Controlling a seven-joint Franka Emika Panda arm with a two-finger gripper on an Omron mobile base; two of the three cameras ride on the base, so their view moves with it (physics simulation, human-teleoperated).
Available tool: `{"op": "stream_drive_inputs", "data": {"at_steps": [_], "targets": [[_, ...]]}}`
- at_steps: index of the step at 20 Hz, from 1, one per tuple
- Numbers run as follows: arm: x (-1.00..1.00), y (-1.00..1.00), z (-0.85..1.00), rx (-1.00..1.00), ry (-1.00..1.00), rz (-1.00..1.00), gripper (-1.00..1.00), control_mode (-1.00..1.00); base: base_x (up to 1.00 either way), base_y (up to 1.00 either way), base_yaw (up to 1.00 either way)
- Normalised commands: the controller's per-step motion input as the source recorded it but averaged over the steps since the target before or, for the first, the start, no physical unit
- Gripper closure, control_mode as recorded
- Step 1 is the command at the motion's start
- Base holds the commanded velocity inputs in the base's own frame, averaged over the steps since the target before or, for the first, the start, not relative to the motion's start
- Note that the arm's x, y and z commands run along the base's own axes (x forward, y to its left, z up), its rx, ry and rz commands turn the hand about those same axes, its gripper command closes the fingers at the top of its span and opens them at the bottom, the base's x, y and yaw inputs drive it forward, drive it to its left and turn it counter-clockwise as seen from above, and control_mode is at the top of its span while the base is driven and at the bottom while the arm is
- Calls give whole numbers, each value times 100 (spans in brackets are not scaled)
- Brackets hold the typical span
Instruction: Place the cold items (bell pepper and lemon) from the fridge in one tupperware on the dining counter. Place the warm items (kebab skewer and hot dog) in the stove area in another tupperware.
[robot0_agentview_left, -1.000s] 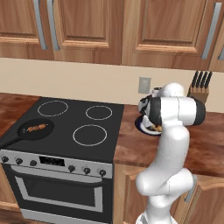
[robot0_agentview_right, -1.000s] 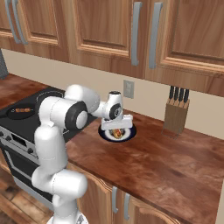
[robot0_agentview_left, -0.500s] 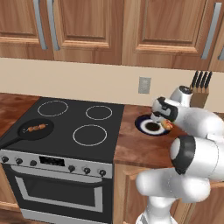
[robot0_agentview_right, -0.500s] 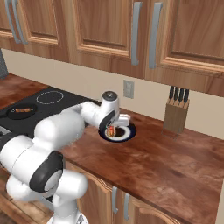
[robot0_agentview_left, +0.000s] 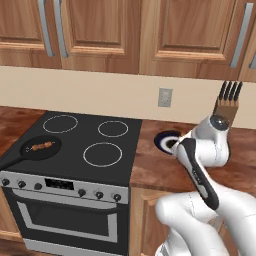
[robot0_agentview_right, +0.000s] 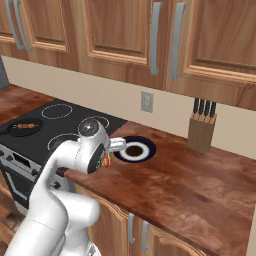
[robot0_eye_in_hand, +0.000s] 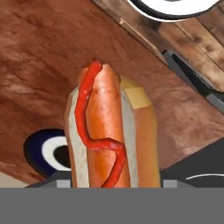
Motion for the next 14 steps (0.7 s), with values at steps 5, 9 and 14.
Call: {"op": "stream_drive_inputs", "data": {"at_steps": [5, 9, 14], "targets": [[-100, 60, 41, -30, 2, 13, 100, -100, 0, 0, 0], [-100, 58, 6, -32, 0, 13, 100, -100, 0, 0, 0], [-51, 25, -10, -16, 0, 6, 100, -100, 0, 0, 0]]}}
